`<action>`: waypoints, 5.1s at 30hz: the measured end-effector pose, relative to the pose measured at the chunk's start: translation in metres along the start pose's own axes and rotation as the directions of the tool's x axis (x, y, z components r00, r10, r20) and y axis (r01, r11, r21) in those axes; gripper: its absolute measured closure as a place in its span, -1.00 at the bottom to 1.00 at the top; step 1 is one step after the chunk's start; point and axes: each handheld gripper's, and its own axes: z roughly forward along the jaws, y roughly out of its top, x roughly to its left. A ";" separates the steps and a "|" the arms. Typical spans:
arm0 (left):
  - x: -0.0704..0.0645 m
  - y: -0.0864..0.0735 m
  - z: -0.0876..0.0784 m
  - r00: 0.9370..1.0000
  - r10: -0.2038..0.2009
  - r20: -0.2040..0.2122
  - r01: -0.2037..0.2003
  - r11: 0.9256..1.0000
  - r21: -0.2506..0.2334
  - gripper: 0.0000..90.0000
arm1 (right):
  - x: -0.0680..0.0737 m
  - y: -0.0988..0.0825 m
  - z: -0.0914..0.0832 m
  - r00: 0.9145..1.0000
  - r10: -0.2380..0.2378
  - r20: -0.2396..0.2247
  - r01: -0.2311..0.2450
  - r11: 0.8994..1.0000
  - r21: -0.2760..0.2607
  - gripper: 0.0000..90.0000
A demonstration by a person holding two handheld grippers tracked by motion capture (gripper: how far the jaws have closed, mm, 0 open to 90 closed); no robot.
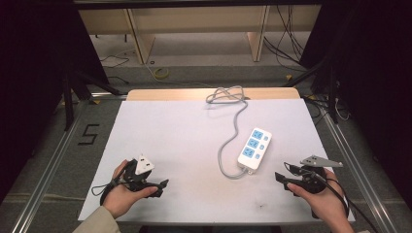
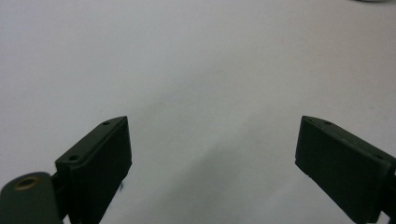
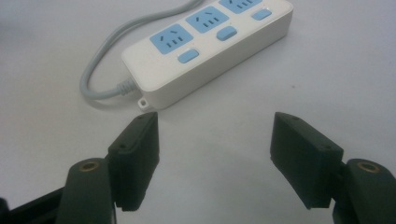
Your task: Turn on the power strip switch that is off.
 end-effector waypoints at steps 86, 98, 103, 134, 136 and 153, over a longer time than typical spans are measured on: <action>-0.002 0.002 0.003 1.000 0.007 0.007 -0.007 1.000 -0.008 -0.71 | -0.005 0.072 0.066 0.992 -0.087 0.088 0.084 0.996 0.031 1.00; -0.002 0.002 0.003 1.000 0.005 0.008 -0.005 1.000 -0.008 -0.71 | -0.004 0.078 0.076 0.992 -0.092 0.083 0.088 0.995 0.052 1.00; -0.002 0.002 0.002 1.000 0.009 0.009 -0.009 1.000 -0.006 -0.71 | -0.003 0.081 0.079 0.992 -0.095 0.081 0.091 0.994 0.053 1.00; -0.003 0.002 0.003 1.000 0.007 0.010 -0.007 1.000 -0.010 -0.71 | -0.001 0.088 0.087 0.992 -0.104 0.077 0.096 0.990 0.099 1.00; -0.003 0.002 0.003 1.000 0.010 0.010 -0.010 1.000 -0.007 -0.71 | -0.001 0.089 0.088 0.992 -0.104 0.078 0.096 0.990 0.103 1.00; -0.003 0.001 0.003 1.000 0.006 0.011 -0.006 1.000 -0.009 -0.71 | 0.000 0.095 0.090 0.993 -0.102 0.067 0.093 0.988 0.121 1.00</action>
